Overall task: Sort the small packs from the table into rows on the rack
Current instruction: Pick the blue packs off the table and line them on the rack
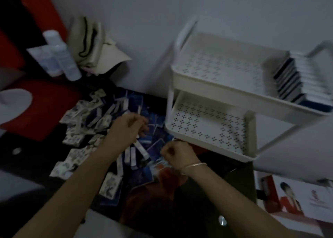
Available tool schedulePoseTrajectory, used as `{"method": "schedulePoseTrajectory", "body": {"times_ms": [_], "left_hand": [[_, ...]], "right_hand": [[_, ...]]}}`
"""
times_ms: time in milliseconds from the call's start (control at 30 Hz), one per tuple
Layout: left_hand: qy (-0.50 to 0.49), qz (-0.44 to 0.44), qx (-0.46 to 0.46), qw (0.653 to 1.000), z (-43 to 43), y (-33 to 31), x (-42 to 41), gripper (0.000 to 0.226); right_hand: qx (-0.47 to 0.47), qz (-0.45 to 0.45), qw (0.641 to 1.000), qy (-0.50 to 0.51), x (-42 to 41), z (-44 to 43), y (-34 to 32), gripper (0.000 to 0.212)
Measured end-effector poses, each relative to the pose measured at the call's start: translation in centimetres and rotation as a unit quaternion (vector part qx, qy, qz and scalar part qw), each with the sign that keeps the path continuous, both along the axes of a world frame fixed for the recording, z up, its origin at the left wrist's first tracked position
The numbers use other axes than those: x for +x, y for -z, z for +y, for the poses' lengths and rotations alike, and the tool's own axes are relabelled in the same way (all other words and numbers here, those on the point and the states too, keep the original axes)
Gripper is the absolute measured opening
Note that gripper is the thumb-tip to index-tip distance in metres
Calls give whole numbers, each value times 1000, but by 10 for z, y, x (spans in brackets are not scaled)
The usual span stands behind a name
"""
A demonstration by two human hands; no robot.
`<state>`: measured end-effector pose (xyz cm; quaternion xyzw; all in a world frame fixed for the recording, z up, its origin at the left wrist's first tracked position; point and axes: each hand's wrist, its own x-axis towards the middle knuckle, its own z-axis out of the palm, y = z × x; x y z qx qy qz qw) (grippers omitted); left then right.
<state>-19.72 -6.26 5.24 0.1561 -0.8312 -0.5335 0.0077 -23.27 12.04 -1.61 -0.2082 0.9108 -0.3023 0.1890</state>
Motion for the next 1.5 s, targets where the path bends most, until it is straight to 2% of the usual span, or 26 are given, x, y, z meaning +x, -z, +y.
{"method": "schedulePoseTrajectory", "body": {"times_ms": [100, 200, 367, 467, 633, 700, 800, 867, 933, 1000, 1100, 1167, 1233, 1367, 1500], "left_hand": [[-14, -97, -103, 990, -41, 62, 47, 18], [1, -146, -161, 976, -65, 98, 85, 10], [83, -71, -249, 962, -68, 118, 110, 8], [124, -20, -301, 945, -62, 125, 107, 12], [97, 51, -390, 914, -60, 136, 78, 21], [101, 22, -419, 902, -58, 139, 64, 32], [95, -73, -467, 876, -55, 140, 49, 47], [92, -99, -475, 869, -52, 140, 42, 45], [75, -86, -445, 888, -52, 141, 36, 35], [51, -59, -371, 925, -54, 140, 32, 28], [13, -2, -234, 972, -60, 122, 27, 32], [10, 30, -153, 988, -61, 100, 22, 32], [17, 57, -73, 996, -58, 76, 16, 35], [57, 106, 110, 987, -37, 28, 5, 40], [98, 157, 180, 966, 0, -16, -16, 41]], "right_hand": [[78, -53, 995, -34, 24, -20, 54, 22], [108, -64, 992, -14, 40, -38, 83, 32], [136, -39, 990, 2, 59, -61, 109, 58], [168, -18, 986, 2, 61, -66, 115, 62], [152, 0, 987, 51, 61, -58, 116, 61], [134, 1, 988, 81, 64, -52, 118, 58], [68, -4, 988, 140, 69, -43, 119, 50], [27, -9, 984, 173, 70, -37, 116, 45], [-3, -20, 979, 201, 68, -29, 113, 43], [-40, -26, 972, 231, 62, -19, 109, 45], [-140, -50, 953, 264, 53, -6, 89, 52], [-193, -34, 943, 268, 46, 0, 65, 62], [-231, -2, 938, 257, 38, 6, 36, 66], [-286, 47, 934, 209, 26, 11, -28, 53], [-309, 124, 924, 186, 17, 30, -85, 47]]}}
